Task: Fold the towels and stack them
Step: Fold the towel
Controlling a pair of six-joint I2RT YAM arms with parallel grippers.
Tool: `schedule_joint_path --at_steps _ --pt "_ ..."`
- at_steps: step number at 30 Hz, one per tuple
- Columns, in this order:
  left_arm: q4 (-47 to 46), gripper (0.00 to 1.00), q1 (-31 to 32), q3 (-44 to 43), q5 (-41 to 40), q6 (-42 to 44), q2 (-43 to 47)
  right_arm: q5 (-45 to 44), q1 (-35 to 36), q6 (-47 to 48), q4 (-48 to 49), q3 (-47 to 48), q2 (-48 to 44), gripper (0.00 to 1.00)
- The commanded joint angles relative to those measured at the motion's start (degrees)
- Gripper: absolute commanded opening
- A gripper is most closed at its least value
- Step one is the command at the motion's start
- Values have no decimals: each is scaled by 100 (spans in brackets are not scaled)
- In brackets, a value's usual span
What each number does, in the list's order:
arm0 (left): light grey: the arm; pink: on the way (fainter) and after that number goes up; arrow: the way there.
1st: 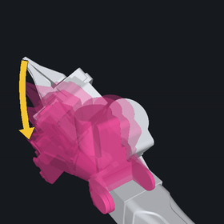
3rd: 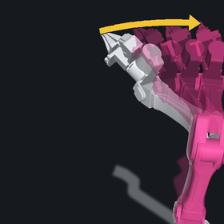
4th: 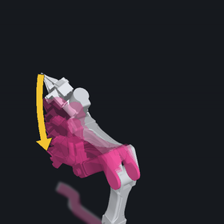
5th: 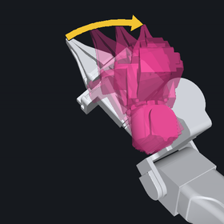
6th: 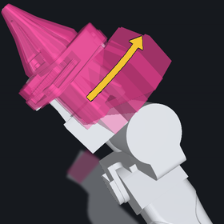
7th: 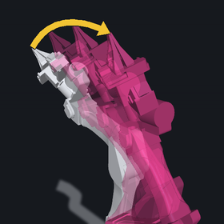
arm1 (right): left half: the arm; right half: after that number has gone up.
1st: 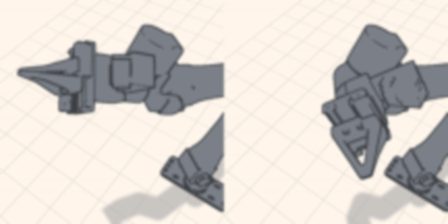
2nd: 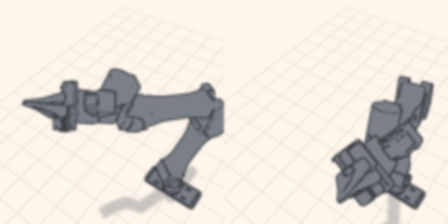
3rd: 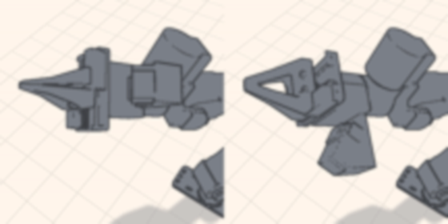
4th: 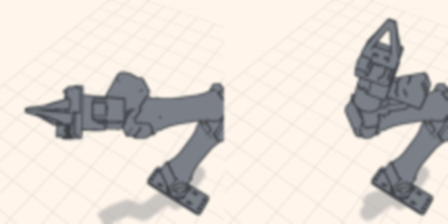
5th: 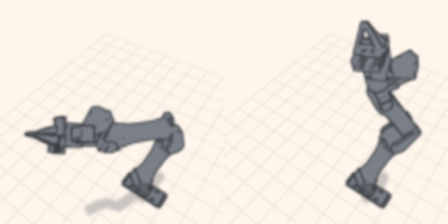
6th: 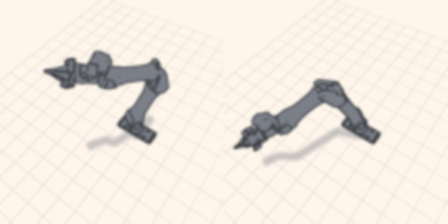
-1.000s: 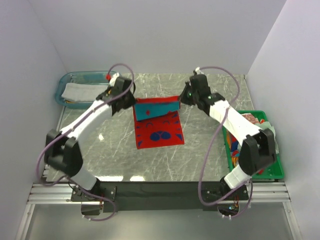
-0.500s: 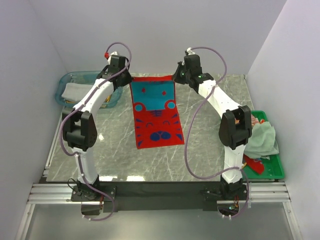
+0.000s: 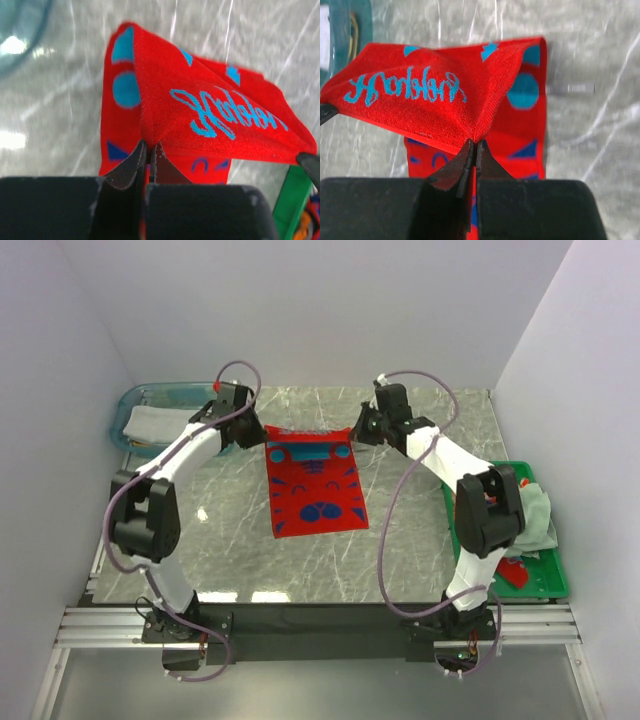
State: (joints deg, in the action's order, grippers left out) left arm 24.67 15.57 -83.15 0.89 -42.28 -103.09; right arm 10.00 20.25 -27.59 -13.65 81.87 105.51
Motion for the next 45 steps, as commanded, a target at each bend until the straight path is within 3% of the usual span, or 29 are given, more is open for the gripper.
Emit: schedule_joint_path --at_steps 1,12,25,35,45 --pt "-84 2 33 465 26 -52 658 -25 -118 9 301 -468 -768 0" --pt "-120 2 446 1899 -71 -245 1502 125 -30 -185 521 -1945 -1613 0" --pt "-225 2 991 3287 -431 -851 2504 -121 312 -246 416 -2948 -2123 0" --pt "-761 2 1413 4113 -554 -1264 2127 -244 357 -475 811 -3695 -1649 0" --pt "-955 1 1624 4492 -844 -1511 1617 -270 357 -554 838 -3748 -1209 0"
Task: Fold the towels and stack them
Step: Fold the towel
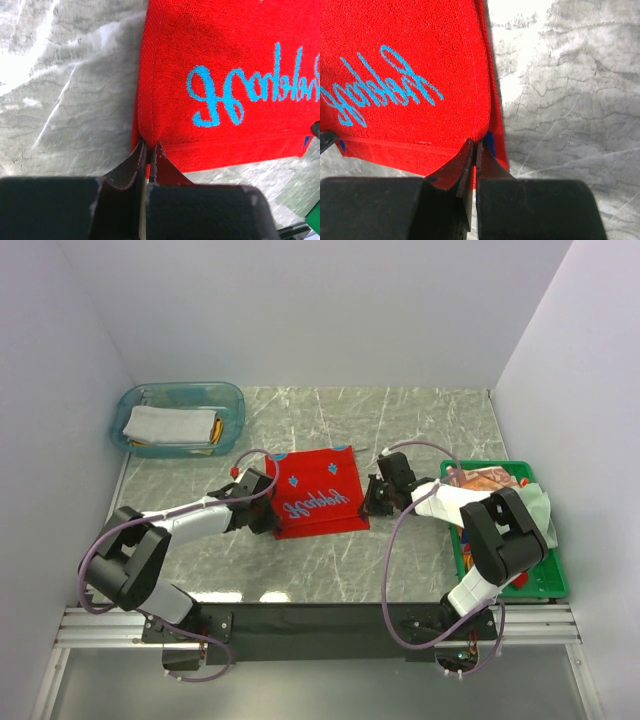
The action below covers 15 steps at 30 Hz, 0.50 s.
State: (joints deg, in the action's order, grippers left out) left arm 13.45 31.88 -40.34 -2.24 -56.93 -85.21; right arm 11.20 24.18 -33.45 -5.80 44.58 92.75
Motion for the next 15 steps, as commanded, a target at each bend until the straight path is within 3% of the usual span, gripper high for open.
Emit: schedule_joint_path --at_steps 1,6,15 --pt "166 1 -6 237 -532 -64 -198 -408 -37 23 44 -28 68 0" --pt "368 1 3 114 -619 -29 -110 -391 -37 58 -52 95 -2 0" --pt "1255 1 3 -844 -918 208 329 -698 -37 181 -667 666 -713 0"
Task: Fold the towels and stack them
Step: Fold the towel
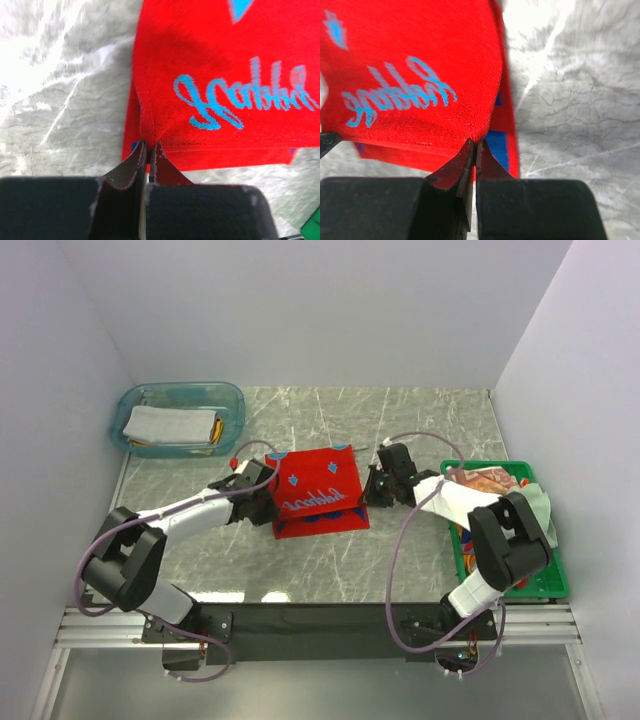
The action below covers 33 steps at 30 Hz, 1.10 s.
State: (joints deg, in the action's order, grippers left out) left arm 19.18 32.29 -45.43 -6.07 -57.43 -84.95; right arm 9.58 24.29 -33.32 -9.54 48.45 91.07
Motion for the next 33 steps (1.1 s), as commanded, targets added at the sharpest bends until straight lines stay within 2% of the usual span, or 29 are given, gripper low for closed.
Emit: schedule_joint_path --at_steps 1,9,16,26,33 --pt "727 1 -39 -413 -553 267 408 -554 -48 168 -320 262 -624 0" --pt "693 2 5 -125 -221 276 769 -326 -30 -77 -215 -475 -1310 0" --pt "218 2 58 438 -9 153 260 -132 5 -307 329 -1284 -1092 0" --pt "25 1 128 702 -211 74 -74 -185 5 -456 523 -1382 -547 0" --pt "59 1 128 589 -219 74 -172 -316 5 -377 357 -1259 -704 0"
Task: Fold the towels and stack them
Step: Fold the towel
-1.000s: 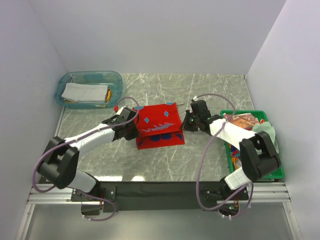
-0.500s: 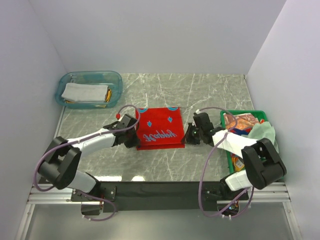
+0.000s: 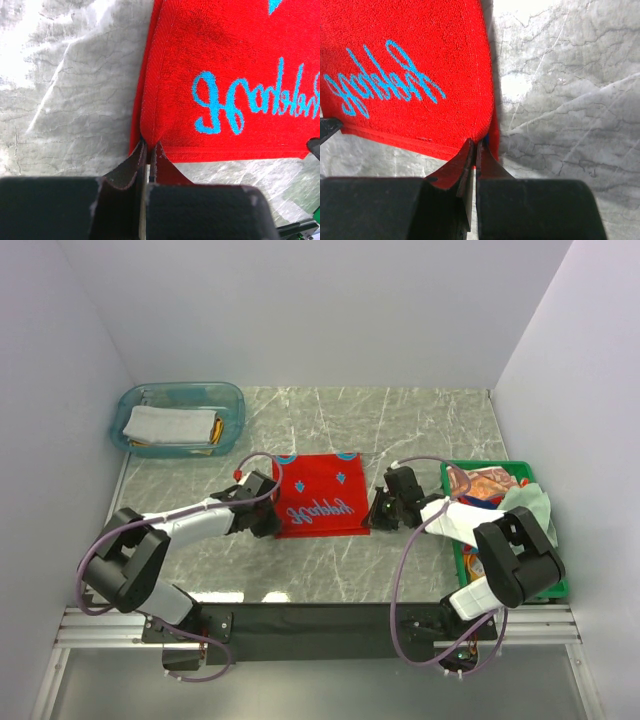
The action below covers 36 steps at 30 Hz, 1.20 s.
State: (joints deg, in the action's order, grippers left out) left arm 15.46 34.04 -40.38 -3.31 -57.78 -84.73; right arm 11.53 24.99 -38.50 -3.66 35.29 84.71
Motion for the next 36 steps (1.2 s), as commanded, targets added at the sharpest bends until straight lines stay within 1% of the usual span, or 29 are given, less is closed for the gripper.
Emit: schedule_joint_path --at_steps 1,5,9,13,17,22,25,27,36 --pt "483 1 -38 13 -521 144 -150 -616 -65 167 -379 179 -112 0" --pt "992 1 -47 -426 -688 249 87 -898 -56 343 -828 540 -542 0" --pt "1257 2 -47 -743 -794 276 438 -872 -56 317 -1058 646 -955 0" --pt "1240 2 -47 -585 -671 250 694 -775 -56 116 -1058 340 -1324 0" --pt "1117 2 -38 -366 -487 241 686 -617 -3 -61 -865 -91 -1492 0" --pt "793 2 -47 -32 -451 214 458 -599 41 -149 -645 -426 -1264 0" --pt "704 2 -47 13 -416 223 115 -600 49 -193 -557 -409 -800 0" --pt "642 2 -38 56 -433 206 -43 -503 49 -228 -487 -417 -675 0" --pt "458 1 -12 241 -469 153 -237 -388 41 -254 -381 -479 -253 0"
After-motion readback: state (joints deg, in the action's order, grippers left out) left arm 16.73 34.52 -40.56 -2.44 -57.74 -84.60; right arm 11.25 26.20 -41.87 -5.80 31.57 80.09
